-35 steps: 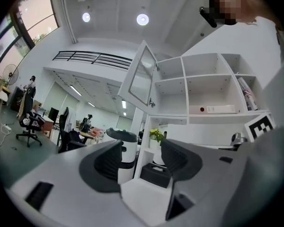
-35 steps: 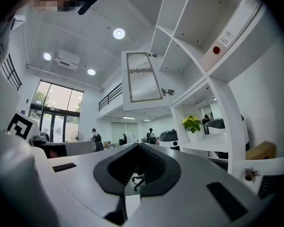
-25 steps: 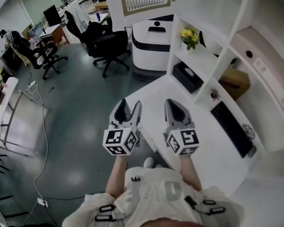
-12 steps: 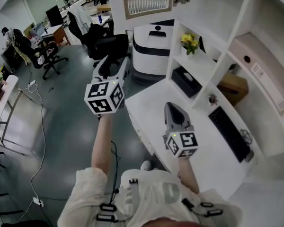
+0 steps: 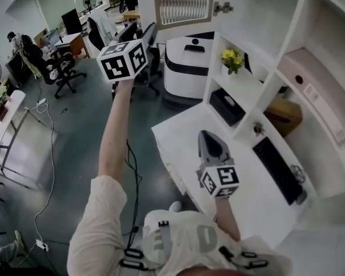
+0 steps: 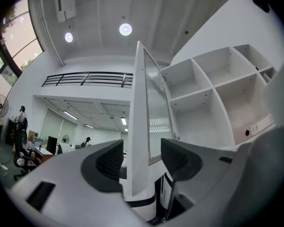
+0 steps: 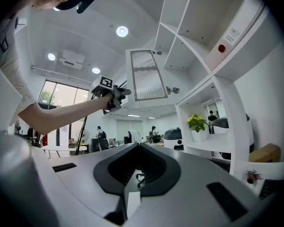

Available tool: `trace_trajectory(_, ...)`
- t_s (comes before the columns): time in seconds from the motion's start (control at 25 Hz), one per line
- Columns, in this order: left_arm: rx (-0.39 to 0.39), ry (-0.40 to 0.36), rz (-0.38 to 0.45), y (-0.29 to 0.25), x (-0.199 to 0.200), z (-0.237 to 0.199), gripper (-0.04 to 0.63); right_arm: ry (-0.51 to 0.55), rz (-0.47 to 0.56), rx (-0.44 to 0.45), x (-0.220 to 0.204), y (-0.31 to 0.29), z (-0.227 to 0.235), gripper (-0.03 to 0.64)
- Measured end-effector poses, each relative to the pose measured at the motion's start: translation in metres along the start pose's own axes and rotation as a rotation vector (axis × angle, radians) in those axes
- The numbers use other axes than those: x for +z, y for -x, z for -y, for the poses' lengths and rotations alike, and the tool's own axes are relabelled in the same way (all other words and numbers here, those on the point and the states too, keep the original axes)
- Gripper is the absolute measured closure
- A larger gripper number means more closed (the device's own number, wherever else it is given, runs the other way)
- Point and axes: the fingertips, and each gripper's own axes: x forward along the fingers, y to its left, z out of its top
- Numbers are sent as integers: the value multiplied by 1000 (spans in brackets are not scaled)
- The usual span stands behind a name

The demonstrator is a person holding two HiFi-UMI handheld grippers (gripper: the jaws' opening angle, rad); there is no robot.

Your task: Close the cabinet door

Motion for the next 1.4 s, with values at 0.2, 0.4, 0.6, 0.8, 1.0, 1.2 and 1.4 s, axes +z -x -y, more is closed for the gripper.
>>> trace_trajectory(0.2,-2,-5,-11,-25,14,-6,356,-3,7,-9,2,4,7,612)
trace_trajectory(0.4,-2,21,5,-30,24,-9,365,-14,8,-26,2,7,18,611)
trace_trajectory(0.6,-3,42,-7,-32,25,-12,382,-28,12,-36,2,8,25,612)
trace_trajectory(0.8,-17,43,-11,-34,22,-9,391,-31,8,-42,2,9,30,612)
trace_trajectory(1.0,-14,43,-11,-35,23,-6,412,-37,15,-55,4,12,36,611)
trace_trajectory(1.2,-27,60,-3,-35,25,-4,420,-39,20,-70,5,17,41,611)
trace_trajectory(1.4,-15,41,-10,-33,19,-10,420,-35,12,-54,2,15,40,611)
